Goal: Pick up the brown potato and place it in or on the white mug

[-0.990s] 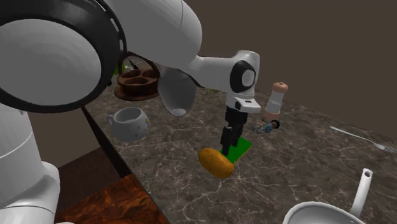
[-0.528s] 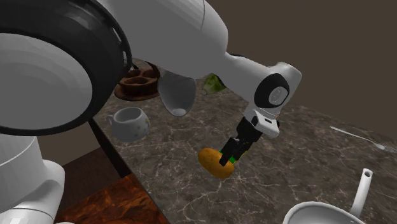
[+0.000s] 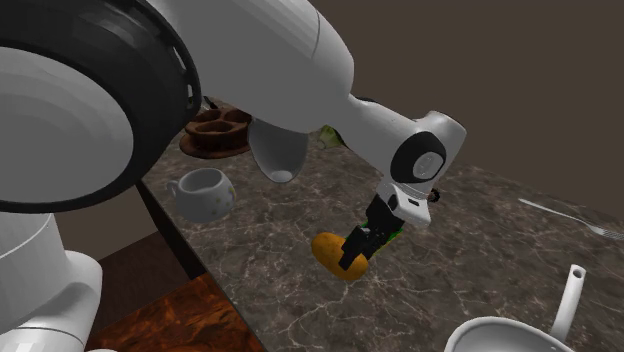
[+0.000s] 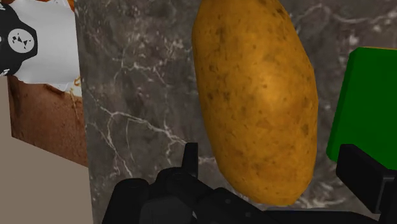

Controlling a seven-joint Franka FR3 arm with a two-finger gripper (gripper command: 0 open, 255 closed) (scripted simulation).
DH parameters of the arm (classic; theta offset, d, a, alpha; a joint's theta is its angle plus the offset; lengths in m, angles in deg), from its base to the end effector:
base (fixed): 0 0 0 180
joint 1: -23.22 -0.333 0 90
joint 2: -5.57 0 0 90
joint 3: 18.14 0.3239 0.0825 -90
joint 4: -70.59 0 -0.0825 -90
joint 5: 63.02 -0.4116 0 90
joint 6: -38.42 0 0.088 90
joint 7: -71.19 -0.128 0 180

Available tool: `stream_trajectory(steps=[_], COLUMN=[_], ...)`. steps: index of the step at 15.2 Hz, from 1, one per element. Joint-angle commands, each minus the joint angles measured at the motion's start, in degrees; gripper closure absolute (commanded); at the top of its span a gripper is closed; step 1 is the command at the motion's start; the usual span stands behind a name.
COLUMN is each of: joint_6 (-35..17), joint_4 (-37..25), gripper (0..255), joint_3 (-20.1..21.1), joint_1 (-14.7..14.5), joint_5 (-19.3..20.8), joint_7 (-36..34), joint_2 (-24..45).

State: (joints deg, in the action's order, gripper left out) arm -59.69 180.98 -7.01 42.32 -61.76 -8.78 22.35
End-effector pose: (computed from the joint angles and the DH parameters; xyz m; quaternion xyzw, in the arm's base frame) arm 0.5593 -0.0827 0.2846 0.7021 -0.6673 -0.2112 0.1314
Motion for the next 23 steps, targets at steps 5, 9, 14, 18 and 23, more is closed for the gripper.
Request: stream_trajectory(steps=[5, 9, 14, 18, 23], joint_6=[-0.1, 0.0, -0.1, 2.6, 6.0], joint_4=[0.3, 0.1, 0.4, -0.7, -2.5], gripper=[255, 255, 255, 255, 255], joint_3=[0.0, 0.1, 0.0, 0.1, 0.2], joint_1=[0.0, -0.1, 0.0, 0.1, 0.1], joint_5=[0.0, 0.0, 0.0, -0.3, -0.6], joint_7=[-0.1, -0.2, 0.0, 0.1, 0.3], joint_2=[0.4, 0.5, 0.2, -1.3, -3.0])
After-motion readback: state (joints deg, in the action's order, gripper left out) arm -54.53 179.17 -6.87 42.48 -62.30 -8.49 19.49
